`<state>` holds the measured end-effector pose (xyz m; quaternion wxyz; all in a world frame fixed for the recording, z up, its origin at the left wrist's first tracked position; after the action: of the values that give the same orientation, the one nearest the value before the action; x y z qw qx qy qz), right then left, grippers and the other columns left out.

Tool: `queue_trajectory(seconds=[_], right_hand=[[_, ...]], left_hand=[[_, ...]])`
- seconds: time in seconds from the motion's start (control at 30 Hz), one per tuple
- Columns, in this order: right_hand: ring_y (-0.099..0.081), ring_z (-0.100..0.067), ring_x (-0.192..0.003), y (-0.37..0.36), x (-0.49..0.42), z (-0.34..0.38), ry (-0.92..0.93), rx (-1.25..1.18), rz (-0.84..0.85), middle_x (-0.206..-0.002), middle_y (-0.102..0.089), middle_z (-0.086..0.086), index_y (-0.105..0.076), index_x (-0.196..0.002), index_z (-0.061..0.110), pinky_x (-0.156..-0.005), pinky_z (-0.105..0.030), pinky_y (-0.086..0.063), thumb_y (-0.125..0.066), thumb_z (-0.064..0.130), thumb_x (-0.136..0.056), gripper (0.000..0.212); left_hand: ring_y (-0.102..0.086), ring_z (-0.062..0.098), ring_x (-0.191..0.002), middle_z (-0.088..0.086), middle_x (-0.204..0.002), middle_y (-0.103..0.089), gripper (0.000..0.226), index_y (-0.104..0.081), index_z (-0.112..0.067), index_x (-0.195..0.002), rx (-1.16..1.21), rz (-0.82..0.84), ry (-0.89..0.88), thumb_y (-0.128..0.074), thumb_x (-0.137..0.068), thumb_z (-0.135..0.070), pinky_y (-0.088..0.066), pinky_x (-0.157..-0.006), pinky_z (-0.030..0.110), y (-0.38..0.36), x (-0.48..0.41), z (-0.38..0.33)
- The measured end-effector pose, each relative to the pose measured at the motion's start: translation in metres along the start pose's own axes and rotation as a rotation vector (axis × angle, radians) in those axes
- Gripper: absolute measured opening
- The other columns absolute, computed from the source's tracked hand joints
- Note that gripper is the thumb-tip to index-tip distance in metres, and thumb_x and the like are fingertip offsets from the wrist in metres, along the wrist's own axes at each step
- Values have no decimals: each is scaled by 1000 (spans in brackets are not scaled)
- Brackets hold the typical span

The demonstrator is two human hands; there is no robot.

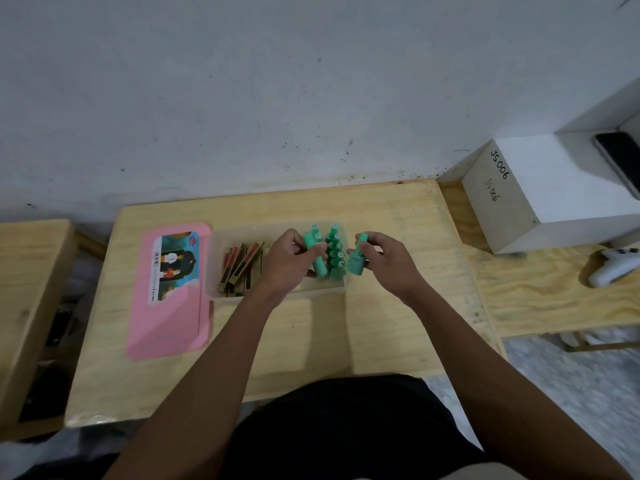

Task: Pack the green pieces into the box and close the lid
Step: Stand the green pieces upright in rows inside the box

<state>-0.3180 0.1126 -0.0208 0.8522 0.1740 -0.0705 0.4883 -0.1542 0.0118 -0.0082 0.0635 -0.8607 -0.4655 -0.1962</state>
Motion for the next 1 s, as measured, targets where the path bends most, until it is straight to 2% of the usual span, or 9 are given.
queue_trajectory(seconds=[0.1, 0.27, 0.4, 0.5, 0.57, 0.67, 0.8, 0.9, 1.0], right_hand=[[-68, -15, -97, -6, 5, 2, 42, 115, 17, -112, -63, 1, -61, -120, 15, -89, -42, -56, -51, 23, -98, 26], [-67, -12, -97, -16, 10, 2, 94, 206, 58, -114, -63, -2, -60, -121, 14, -87, -35, -57, -51, 24, -99, 26], [-61, -13, -104, -22, 11, 6, 160, 327, 60, -117, -64, -3, -60, -122, 12, -90, -28, -52, -52, 20, -98, 26], [-57, -9, -97, -29, 16, 11, 262, 517, 73, -107, -63, 5, -61, -121, 15, -87, -28, -49, -56, 22, -96, 27], [-52, -6, -92, -31, 19, 14, 299, 638, 79, -97, -58, 11, -62, -121, 20, -83, -27, -46, -58, 27, -94, 28], [-55, -8, -86, -32, 20, 15, 320, 759, 97, -91, -62, 8, -64, -120, 27, -80, -31, -47, -59, 34, -92, 30], [-58, -13, -85, -31, 21, 15, 324, 873, 121, -93, -67, 3, -67, -115, 30, -81, -33, -46, -60, 38, -90, 28], [-58, -16, -94, -35, 22, 14, 382, 964, 133, -102, -69, 3, -69, -113, 25, -84, -34, -43, -60, 34, -90, 26], [-57, -17, -99, -38, 18, 11, 375, 1054, 137, -110, -68, 5, -69, -111, 26, -86, -37, -44, -57, 34, -90, 26]], left_hand=[[-73, 25, -75, 15, -92, -73, 23, -50, -13, -85, -32, -22, -14, -70, -87, -24, -57, -55, 34, -1, 2, 2], [-73, 20, -66, 16, -90, -71, 23, -65, -3, -98, -18, -57, 17, -68, -89, -24, -61, -57, 33, 0, 7, 9], [-73, 23, -65, 16, -86, -70, 26, -64, 0, -97, -20, -128, 35, -65, -91, -26, -61, -56, 32, 6, 9, 14], [-70, 23, -65, 13, -85, -64, 24, -59, 0, -99, 47, -177, 82, -57, -96, -24, -60, -54, 28, 11, 7, 19], [-68, 25, -70, 13, -90, -58, 20, -52, -3, -103, 145, -194, 168, -52, -98, -23, -61, -61, 32, 12, 5, 26], [-65, 28, -82, 15, -106, -50, 16, -41, -9, -112, 293, -171, 273, -45, -101, -20, -60, -77, 42, 11, 4, 36], [-64, 29, -87, 23, -116, -49, 17, -42, -4, -117, 349, -98, 342, -40, -101, -10, -59, -77, 40, 11, 4, 39], [-64, 24, -85, 18, -117, -46, 10, -45, -7, -109, 164, -66, 281, -41, -101, -11, -58, -85, 43, 14, 3, 38], [-66, 27, -86, 10, -102, -51, 6, -42, -17, -103, -338, 15, 41, -46, -100, -20, -57, -82, 49, 15, 3, 28]])
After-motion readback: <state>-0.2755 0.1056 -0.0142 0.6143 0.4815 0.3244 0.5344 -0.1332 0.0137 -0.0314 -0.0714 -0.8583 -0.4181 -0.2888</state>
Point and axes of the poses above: each hand's wrist, its own x-axis away from the middle knuckle, its own y-axis out of the back of the hand, z = x × y, the point moved 7 cm from there along -x, towards the middle knuckle
